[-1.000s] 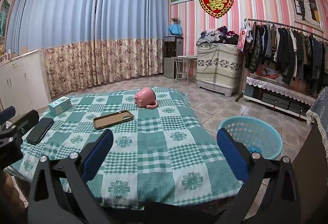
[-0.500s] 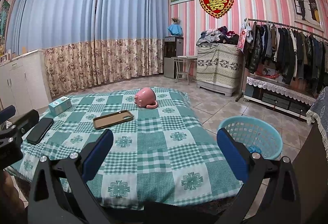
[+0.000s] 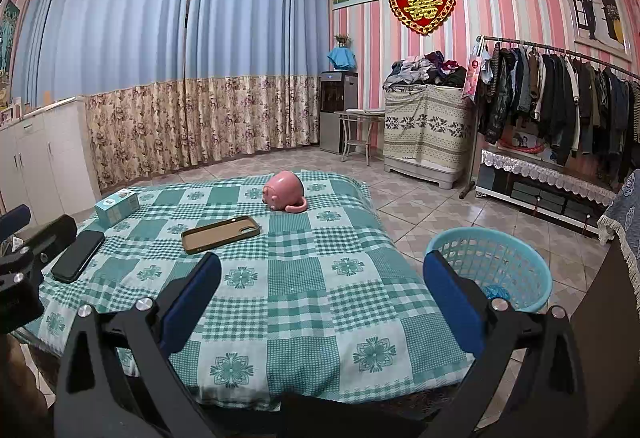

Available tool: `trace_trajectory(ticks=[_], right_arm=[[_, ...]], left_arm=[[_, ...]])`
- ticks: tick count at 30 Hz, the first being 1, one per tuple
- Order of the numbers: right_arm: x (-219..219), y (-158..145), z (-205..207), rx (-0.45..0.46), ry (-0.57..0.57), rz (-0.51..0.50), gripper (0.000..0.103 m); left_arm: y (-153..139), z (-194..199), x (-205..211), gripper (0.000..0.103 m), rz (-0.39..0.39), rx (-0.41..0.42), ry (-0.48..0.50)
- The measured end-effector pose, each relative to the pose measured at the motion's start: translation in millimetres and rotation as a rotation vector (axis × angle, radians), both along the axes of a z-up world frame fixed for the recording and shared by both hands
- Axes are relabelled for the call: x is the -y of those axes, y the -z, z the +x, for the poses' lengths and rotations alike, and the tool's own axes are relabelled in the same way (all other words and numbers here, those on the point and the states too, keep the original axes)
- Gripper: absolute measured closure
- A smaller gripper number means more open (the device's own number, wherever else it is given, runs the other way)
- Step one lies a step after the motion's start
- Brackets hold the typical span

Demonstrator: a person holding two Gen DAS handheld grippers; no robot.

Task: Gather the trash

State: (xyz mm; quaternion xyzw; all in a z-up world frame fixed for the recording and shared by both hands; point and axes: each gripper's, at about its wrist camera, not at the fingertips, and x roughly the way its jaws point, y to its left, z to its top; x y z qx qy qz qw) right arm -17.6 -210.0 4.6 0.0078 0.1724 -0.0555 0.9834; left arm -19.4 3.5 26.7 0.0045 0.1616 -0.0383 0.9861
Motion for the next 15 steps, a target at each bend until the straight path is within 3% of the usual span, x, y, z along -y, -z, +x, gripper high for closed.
trace_trajectory(ticks=[15], right_arm=[[0.3,0.0,-0.1,-0.001,0.0,0.0,0.004]], left_arm=[[-0.7,0.5,0.9,0.005,0.0,-0.007,0.012]])
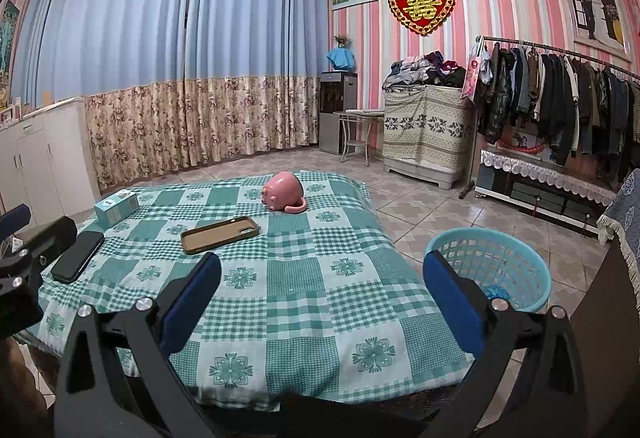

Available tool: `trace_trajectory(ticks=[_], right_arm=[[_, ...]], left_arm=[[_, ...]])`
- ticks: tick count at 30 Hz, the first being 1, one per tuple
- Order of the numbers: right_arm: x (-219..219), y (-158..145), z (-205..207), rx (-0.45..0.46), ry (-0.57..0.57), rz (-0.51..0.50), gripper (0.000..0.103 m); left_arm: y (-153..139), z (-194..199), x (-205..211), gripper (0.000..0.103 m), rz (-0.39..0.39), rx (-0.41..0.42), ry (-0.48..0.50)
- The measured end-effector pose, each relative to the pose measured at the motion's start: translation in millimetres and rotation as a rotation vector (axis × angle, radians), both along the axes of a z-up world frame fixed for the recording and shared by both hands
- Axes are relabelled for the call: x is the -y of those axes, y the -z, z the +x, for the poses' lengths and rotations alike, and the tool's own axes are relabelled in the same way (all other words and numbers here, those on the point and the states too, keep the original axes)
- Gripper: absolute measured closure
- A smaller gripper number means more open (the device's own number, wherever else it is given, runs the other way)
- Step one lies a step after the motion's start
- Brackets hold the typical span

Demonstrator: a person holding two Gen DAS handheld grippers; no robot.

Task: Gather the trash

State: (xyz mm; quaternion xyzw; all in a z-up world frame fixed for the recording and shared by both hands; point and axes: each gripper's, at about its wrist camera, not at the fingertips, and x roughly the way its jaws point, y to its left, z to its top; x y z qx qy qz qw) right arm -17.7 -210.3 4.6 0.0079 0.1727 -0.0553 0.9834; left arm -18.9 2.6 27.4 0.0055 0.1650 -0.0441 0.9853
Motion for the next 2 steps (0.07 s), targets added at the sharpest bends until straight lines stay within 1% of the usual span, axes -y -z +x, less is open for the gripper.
trace_trajectory(ticks=[2], right_arm=[[0.0,0.0,-0.2,0.0,0.0,0.0,0.004]], left_arm=[[0.1,1.8,-2.2,0.005,-0.008,-0.007,0.004]])
